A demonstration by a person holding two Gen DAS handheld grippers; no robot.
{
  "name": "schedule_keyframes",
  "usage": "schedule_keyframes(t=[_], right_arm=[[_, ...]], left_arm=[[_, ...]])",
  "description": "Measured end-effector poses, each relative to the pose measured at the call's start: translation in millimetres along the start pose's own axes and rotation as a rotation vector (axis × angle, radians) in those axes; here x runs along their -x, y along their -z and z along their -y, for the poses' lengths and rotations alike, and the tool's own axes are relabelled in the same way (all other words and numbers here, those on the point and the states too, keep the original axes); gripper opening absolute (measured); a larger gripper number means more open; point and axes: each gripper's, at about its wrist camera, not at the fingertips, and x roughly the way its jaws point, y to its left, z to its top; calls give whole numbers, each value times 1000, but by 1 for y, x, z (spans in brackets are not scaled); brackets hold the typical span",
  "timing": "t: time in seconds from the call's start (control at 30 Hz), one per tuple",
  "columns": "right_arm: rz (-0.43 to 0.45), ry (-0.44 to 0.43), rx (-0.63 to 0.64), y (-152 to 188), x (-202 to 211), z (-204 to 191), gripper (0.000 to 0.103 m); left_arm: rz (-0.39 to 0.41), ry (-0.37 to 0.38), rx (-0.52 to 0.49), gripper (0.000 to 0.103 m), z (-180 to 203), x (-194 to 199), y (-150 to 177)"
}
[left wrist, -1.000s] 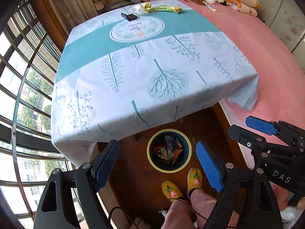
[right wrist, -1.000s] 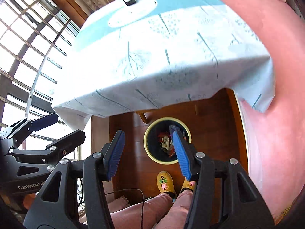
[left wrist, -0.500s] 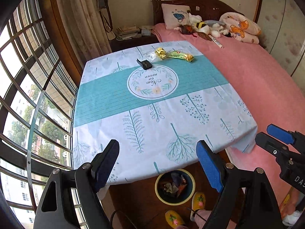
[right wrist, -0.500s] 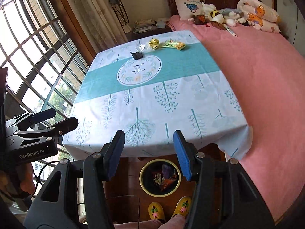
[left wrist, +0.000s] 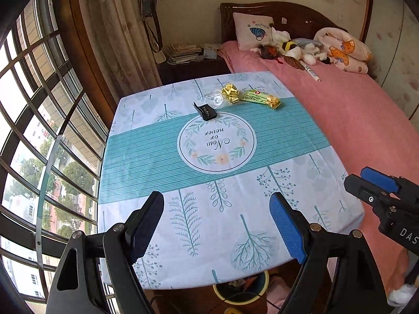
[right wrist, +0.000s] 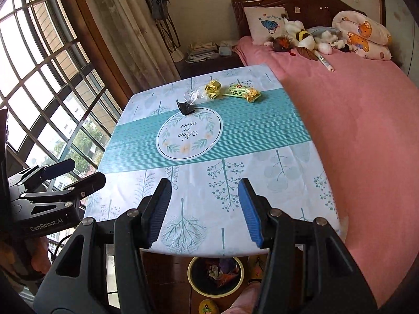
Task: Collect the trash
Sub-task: 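Raise both open grippers back toward the table, then grasp the clear plastic bottle with left gripper while right gripper grasps green NB cracker packet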
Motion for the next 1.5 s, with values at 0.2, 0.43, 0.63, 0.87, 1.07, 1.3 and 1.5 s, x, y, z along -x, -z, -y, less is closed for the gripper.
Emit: schedule_keyframes(t=[0.2, 0.43, 0.63, 0.87, 1.07, 1.3, 1.5], right_arm=[[-70, -44, 13, -42, -68, 43, 50], [-148, -38, 13, -113, -151, 105, 50], [-194, -52, 43, -175, -225, 142, 50], [-234, -61, 141, -223, -318, 146, 62], [-273, -49, 242, -236, -383, 134, 69], [-322, -33, 337, -230, -428, 123, 69], [-300, -10, 373, -229, -442, 120, 52]], left_arm=[[-14, -33, 37, 84, 10, -44, -52], [-65, -61, 83, 84, 21, -113, -125], [-126, -80, 83, 84, 31, -185, -180], [-165, -79, 98, 84, 31, -257, -227], [-215, -52, 134, 84, 13, -295, -246], [-262, -59, 169, 84, -13, -331, -264], [-340, -20, 167, 83, -21, -370, -275]])
